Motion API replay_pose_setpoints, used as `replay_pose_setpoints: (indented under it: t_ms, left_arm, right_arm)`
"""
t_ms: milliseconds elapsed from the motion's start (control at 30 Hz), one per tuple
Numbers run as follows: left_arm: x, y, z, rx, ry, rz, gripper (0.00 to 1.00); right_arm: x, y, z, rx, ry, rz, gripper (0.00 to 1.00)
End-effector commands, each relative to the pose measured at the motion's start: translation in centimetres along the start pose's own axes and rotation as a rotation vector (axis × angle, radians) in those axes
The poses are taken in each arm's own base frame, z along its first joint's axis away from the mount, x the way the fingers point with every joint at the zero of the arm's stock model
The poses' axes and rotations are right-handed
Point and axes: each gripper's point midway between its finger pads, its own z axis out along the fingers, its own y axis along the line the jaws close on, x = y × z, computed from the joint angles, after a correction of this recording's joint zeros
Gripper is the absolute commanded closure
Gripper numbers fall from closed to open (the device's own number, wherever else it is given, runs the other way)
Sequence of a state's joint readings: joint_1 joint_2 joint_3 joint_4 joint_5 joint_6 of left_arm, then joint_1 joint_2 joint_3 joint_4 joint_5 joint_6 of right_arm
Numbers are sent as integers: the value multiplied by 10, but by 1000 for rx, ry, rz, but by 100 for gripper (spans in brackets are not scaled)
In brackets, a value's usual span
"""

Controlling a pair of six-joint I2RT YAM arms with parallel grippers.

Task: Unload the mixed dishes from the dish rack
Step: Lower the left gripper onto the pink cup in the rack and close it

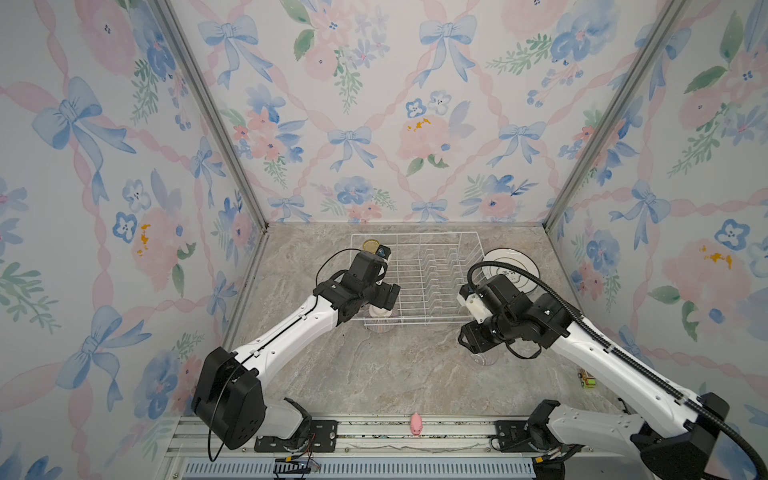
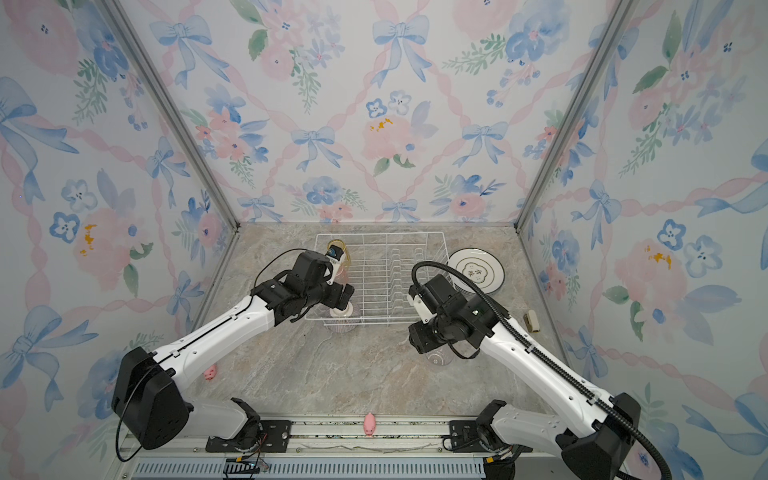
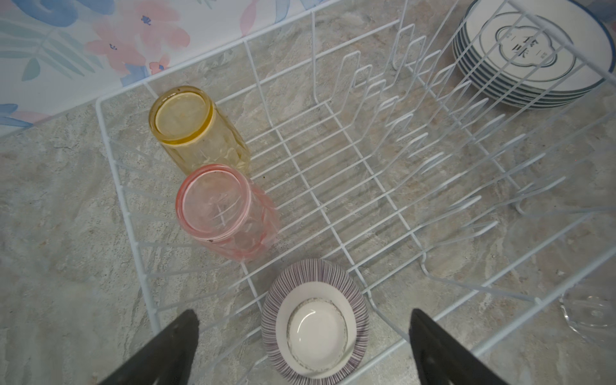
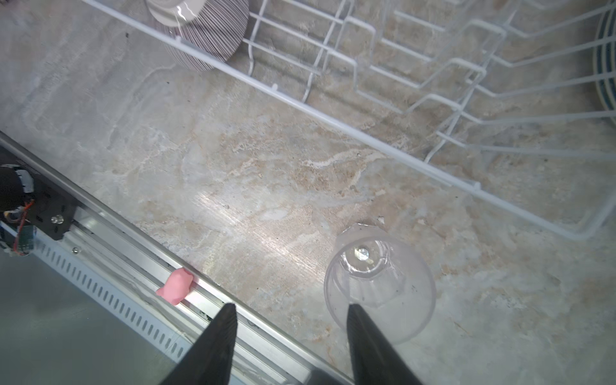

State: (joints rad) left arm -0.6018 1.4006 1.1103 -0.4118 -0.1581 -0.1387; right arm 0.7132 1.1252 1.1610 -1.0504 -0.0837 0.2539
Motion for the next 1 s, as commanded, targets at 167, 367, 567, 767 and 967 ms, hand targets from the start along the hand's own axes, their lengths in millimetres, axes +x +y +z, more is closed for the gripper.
replay_pose_setpoints:
  t_ms: [167, 367, 567, 767, 967]
  left_arm:
    - [-9, 34, 43, -106, 85, -74, 2]
    - [-15, 41, 75, -87, 125, -89, 2]
    - [-14, 46, 93, -42, 151, -122, 7]
    - [-7, 53, 106, -42, 179, -132, 15]
    - [0, 55, 115, -47, 203, -129, 13]
  right_arm:
    - [-29, 15, -34, -82, -182, -41, 42]
    - [-34, 13, -34, -81, -220, -43, 41]
    - [-35, 4, -37, -79, -256, -16, 41]
    - [-37, -3, -37, -82, -277, 13, 41]
    - [-38, -6, -34, -87, -276, 24, 41]
